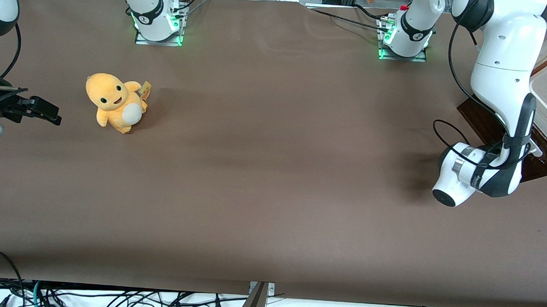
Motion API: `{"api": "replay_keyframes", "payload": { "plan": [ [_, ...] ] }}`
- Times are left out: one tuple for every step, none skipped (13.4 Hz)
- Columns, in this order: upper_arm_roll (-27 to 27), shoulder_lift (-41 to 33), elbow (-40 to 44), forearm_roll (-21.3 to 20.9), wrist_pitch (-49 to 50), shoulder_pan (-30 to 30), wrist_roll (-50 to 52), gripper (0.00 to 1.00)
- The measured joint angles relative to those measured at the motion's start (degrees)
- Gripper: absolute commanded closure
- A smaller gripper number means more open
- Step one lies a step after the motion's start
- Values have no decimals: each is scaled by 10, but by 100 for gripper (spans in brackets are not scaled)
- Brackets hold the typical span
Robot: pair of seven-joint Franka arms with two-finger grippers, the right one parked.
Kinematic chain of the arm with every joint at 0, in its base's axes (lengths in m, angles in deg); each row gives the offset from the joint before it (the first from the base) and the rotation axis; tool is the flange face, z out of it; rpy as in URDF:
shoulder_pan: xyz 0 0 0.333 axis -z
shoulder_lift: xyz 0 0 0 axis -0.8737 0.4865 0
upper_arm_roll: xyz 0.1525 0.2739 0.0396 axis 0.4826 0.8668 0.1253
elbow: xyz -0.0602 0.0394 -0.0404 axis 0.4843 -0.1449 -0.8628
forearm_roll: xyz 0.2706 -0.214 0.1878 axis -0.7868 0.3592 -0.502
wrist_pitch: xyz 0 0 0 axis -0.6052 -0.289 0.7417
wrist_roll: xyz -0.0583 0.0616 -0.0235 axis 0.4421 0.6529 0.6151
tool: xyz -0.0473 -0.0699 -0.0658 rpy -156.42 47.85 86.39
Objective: Open lower drawer with left arm only
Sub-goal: 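Close the left gripper around the white drawer handle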
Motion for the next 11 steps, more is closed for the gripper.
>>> {"api": "replay_keyframes", "payload": {
  "plan": [
    [0, 2, -1, -4, -2, -3, 2, 0],
    [0, 4, -3, -12, -2, -6, 4, 0],
    [0, 6, -4, -18, -2, -9, 5, 2],
    [0, 7, -6, -21, -3, -11, 6, 4],
    [0, 8, -8, -24, -4, -14, 7, 6],
    [0, 8, -9, -30, -5, -15, 8, 15],
    [0, 9, -9, -35, -5, -18, 10, 25],
    [0, 9, -10, -35, -6, -20, 16, 41],
    [0, 11, -11, -35, -6, -22, 24, 55],
    [0, 14, -11, -35, -8, -22, 30, 65],
    [0, 17, -11, -35, -9, -22, 36, 72]
  ]
}}
